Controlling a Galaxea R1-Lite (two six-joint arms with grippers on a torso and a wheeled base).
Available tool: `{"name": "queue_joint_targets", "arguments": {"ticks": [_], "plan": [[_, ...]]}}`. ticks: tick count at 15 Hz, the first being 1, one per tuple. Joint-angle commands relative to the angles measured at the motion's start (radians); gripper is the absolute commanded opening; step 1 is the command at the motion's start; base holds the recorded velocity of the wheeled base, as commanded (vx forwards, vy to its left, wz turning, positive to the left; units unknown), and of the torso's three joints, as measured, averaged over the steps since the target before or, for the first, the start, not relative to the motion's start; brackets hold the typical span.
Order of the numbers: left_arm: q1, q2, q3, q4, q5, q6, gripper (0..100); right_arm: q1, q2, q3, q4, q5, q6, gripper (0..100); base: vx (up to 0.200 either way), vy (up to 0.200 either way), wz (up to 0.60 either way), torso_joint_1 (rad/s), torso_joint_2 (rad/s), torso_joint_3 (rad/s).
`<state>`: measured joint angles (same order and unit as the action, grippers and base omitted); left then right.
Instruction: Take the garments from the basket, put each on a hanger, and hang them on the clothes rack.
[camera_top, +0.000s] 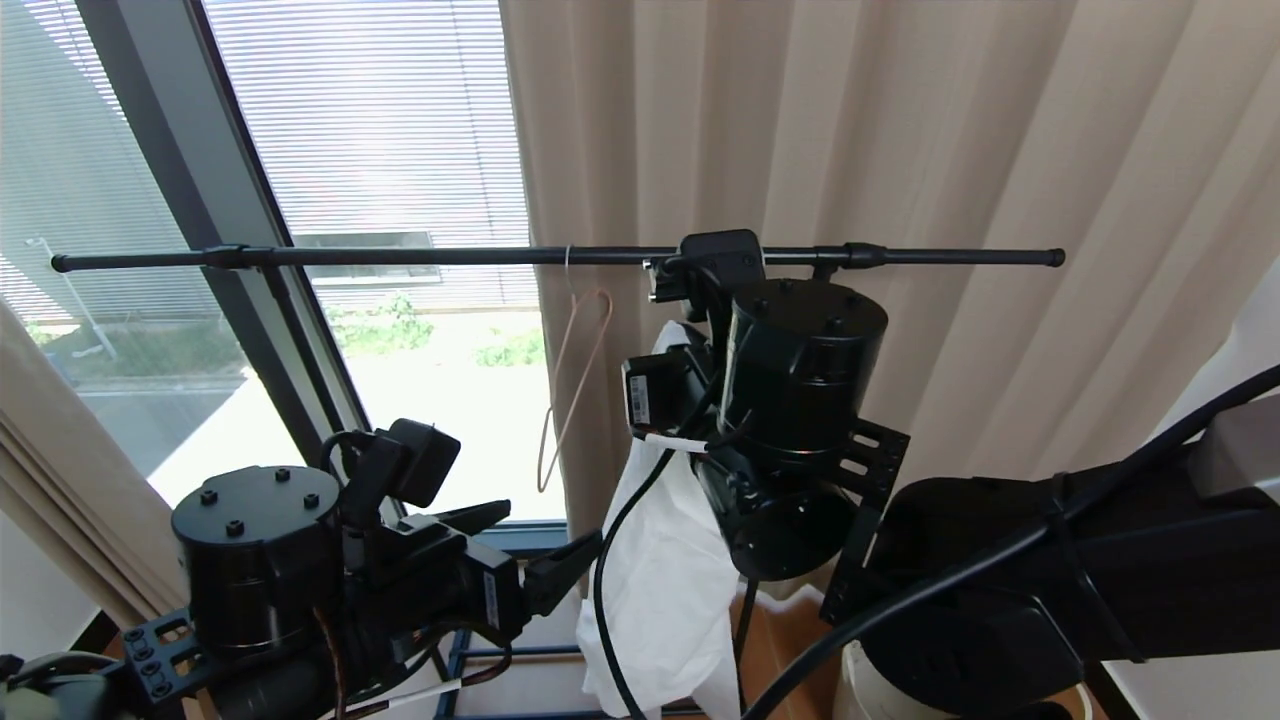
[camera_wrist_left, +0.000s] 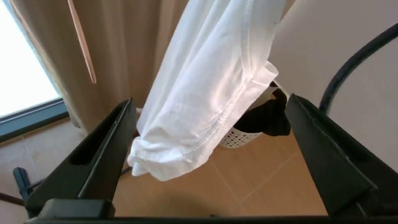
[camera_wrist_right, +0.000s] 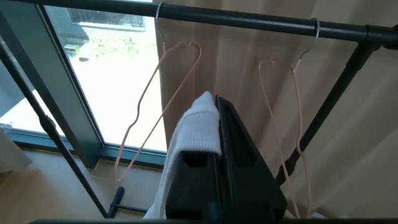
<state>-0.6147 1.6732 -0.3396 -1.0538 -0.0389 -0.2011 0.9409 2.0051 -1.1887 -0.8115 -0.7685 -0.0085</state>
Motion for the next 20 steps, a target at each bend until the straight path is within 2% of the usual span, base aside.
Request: {"name": "queue_joint_targets", "arguments": {"ticks": [1,5,7,9,10,11,14,17,20], "plan": [[-0.002,0.023,-0.001,-0.021,0.004,-0.008,100,0.027,-0.009,0.006,-0.003,0.0,-0.001,0,0.0,0.0,0.0,0.0,0.0,0.0],[-0.04,0.06,-0.003,-0.06,0.002,-0.014,100,0.072,0.006,0.014,-0.005,0.0,0.004,0,0.0,0.0,0.0,0.0,0.0,0.0],[-0.043,0.118,-0.009,-0.126,0.007,-0.014,100,0.101,0.006,0.034,-0.006,0.0,0.005,0,0.0,0.0,0.0,0.0,0.0,0.0],[-0.043,0.171,-0.021,-0.212,0.05,-0.012,100,0.108,0.007,0.038,-0.006,0.0,0.005,0,0.0,0.0,0.0,0.0,0.0,0.0],[-0.043,0.191,-0.032,-0.227,0.102,-0.008,100,0.108,0.006,0.041,-0.006,0.0,0.004,0,0.0,0.0,0.0,0.0,0.0,0.0],[-0.042,0.197,-0.044,-0.229,0.133,-0.009,100,0.108,0.006,0.041,-0.006,-0.002,0.004,0,0.0,0.0,0.0,0.0,0.0,0.0],[-0.037,0.191,-0.044,-0.229,0.151,-0.008,100,0.102,0.001,0.041,-0.008,-0.003,0.004,0,0.0,0.0,0.0,0.0,0.0,0.0],[-0.031,0.192,-0.041,-0.229,0.208,0.038,100,0.075,-0.008,0.041,-0.032,-0.008,-0.005,0,0.0,0.0,0.0,0.0,0.0,0.0],[-0.025,0.195,-0.041,-0.229,0.211,0.046,100,0.052,-0.031,0.04,-0.031,-0.008,-0.007,0,0.0,0.0,0.0,0.0,0.0,0.0]]}}
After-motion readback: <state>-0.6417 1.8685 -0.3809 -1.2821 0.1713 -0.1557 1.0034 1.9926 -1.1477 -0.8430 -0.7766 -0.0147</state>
